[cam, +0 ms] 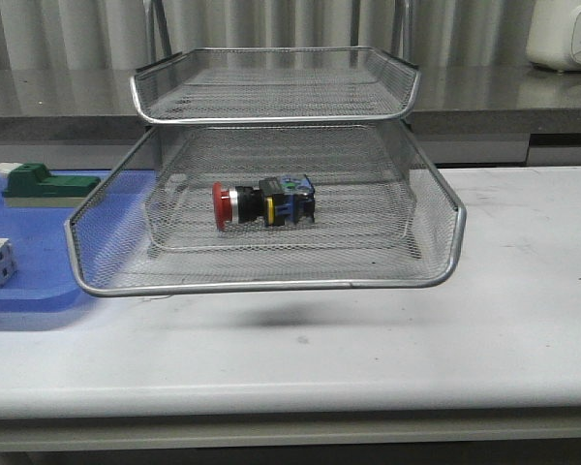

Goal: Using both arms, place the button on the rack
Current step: 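Bring the right gripper to the front edge of the pulled-out tray, then push the middle tray back into the rack with the right gripper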

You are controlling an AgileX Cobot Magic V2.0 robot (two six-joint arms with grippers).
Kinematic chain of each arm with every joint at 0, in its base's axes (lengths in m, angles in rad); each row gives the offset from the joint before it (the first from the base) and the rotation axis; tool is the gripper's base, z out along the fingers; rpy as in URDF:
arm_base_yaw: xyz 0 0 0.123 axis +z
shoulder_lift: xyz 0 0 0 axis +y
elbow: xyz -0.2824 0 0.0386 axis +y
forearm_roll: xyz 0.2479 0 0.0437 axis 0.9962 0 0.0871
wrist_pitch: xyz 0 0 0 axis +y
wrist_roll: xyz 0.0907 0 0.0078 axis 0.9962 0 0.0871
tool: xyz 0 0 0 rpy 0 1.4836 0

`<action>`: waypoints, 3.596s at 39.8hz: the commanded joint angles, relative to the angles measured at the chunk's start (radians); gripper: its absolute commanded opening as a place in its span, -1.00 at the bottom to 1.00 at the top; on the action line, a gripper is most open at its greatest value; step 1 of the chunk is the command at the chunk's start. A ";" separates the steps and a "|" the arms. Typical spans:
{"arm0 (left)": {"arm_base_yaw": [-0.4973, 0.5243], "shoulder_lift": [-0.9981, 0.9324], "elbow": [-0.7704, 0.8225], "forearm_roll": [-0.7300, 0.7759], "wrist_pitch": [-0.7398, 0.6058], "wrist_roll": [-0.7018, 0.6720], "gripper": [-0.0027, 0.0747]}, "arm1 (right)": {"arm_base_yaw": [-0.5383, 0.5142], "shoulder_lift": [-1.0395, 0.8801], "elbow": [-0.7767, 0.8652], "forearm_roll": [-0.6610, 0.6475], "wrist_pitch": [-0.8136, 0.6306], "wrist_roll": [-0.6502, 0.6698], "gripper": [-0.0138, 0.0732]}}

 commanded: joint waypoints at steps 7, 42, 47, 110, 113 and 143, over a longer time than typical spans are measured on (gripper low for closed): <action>0.003 0.012 -0.024 -0.017 -0.084 -0.011 -0.98 | 0.088 0.339 -0.167 0.022 -0.060 -0.035 -0.82; 0.003 0.012 -0.024 -0.017 -0.084 -0.011 -0.98 | 0.806 1.128 -0.414 0.090 -0.195 -0.035 -0.82; 0.003 0.012 -0.024 -0.017 -0.084 -0.011 -0.98 | 0.767 1.187 -0.416 0.090 -0.253 -0.035 -0.82; 0.003 0.012 -0.024 -0.017 -0.084 -0.011 -0.98 | 0.662 1.340 -0.678 0.018 -0.263 -0.036 -0.82; 0.003 0.012 -0.024 -0.017 -0.084 -0.011 -0.98 | 0.674 1.340 -0.658 0.018 -0.295 -0.036 -0.82; 0.003 0.012 -0.024 -0.017 -0.084 -0.011 -0.98 | 0.610 1.346 -0.669 -0.018 -0.388 -0.038 -0.82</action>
